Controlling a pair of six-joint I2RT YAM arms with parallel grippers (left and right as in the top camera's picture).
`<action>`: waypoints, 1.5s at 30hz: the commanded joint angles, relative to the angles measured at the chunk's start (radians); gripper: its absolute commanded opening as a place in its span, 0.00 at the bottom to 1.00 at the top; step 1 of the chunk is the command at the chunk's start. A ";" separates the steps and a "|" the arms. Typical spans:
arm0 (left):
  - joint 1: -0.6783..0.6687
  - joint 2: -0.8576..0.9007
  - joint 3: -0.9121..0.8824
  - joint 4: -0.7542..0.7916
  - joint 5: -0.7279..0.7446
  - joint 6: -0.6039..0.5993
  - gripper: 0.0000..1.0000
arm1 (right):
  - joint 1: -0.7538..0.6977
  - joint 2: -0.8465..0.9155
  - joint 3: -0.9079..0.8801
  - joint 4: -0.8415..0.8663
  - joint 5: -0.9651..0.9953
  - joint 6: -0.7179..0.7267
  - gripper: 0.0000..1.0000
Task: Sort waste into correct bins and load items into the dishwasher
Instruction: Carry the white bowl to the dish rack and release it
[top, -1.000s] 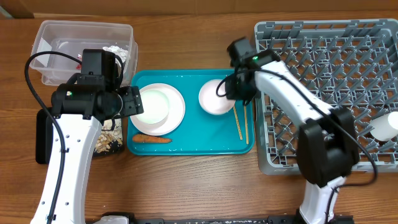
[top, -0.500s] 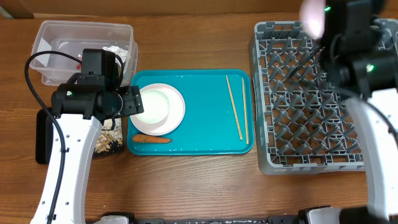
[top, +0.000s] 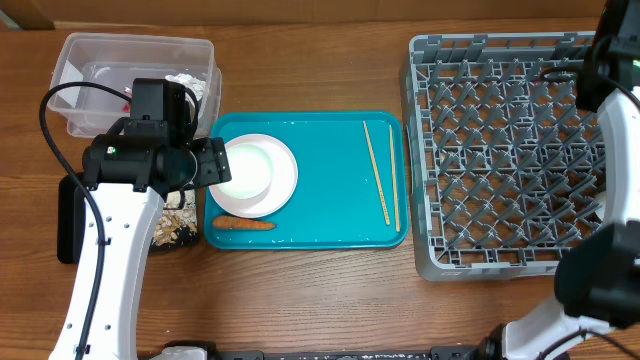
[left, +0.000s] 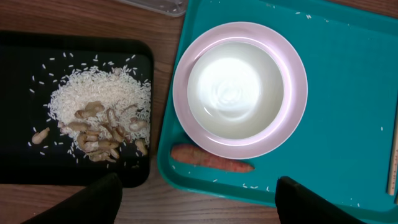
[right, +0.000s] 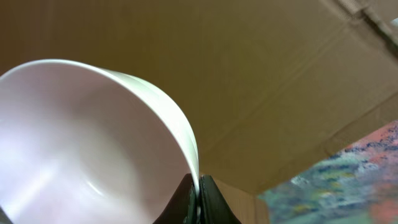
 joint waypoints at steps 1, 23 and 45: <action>0.003 -0.008 0.001 0.004 -0.009 -0.010 0.81 | -0.021 0.083 -0.019 0.016 0.050 0.017 0.04; 0.003 -0.008 0.001 0.012 0.003 -0.010 0.82 | -0.010 0.235 -0.023 0.014 -0.040 0.095 0.04; 0.003 -0.008 0.001 0.016 0.002 -0.010 0.84 | 0.005 0.236 -0.064 0.012 0.042 0.095 0.04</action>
